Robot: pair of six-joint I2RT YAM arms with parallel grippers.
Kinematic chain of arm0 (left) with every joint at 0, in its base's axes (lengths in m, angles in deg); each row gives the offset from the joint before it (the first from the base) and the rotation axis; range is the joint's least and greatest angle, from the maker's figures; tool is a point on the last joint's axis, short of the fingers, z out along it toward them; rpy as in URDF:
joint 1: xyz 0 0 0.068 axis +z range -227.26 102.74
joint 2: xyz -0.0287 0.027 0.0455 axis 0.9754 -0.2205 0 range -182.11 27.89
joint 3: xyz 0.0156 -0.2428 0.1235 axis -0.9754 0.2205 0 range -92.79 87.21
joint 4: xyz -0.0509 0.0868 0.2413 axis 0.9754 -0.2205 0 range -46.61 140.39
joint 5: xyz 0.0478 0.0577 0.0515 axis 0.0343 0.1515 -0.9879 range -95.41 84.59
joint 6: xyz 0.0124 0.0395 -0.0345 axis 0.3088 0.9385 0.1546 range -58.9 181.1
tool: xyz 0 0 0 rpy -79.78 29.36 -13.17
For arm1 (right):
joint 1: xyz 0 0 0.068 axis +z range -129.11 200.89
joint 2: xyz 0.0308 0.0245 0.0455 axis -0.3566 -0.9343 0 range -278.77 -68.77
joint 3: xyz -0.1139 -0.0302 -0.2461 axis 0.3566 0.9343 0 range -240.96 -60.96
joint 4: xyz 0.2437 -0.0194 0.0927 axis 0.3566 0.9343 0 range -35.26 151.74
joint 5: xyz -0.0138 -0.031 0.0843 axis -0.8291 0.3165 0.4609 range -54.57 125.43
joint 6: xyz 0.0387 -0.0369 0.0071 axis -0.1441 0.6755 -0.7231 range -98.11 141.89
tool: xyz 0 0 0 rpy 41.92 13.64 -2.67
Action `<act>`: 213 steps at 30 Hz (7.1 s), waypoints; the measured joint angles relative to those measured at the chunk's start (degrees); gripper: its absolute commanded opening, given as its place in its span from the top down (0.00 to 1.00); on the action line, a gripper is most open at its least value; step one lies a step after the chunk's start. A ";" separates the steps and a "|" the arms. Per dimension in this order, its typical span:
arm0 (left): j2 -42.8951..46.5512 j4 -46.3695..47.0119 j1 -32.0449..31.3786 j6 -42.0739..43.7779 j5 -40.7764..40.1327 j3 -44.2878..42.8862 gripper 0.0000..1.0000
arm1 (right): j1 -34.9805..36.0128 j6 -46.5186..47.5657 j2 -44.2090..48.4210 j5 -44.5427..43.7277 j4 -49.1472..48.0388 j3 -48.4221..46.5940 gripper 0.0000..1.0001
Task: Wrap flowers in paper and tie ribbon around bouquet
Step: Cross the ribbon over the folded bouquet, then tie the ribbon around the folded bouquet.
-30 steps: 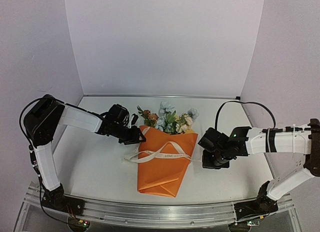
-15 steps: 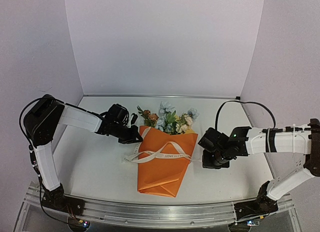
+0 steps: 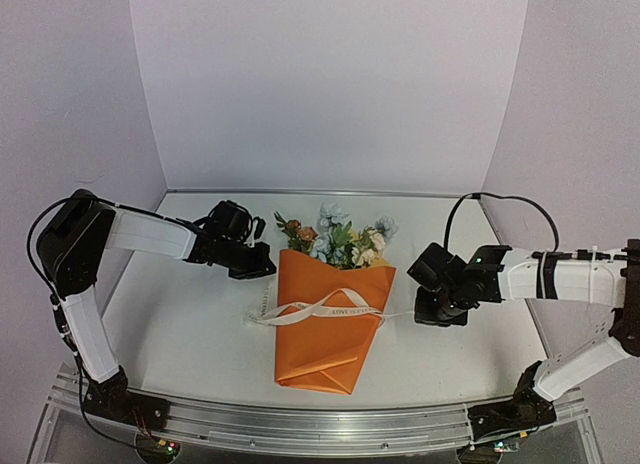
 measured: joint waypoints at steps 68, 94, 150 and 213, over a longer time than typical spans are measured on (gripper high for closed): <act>12.15 -17.97 16.29 -11.48 -26.18 9.21 1.00 | -20.48 6.73 -3.16 -4.81 0.67 0.96 1.00; 17.04 -7.57 21.55 -15.71 -14.59 21.14 0.78 | -33.87 6.54 -16.95 -0.55 -0.69 -7.99 0.83; 18.78 2.08 -7.17 -56.01 -9.04 24.12 0.20 | 6.19 -36.55 -5.06 6.08 -29.15 10.29 0.29; 1.95 30.77 -9.62 -75.51 -10.62 23.53 0.80 | 5.40 -32.86 -3.32 4.12 -33.61 9.91 1.00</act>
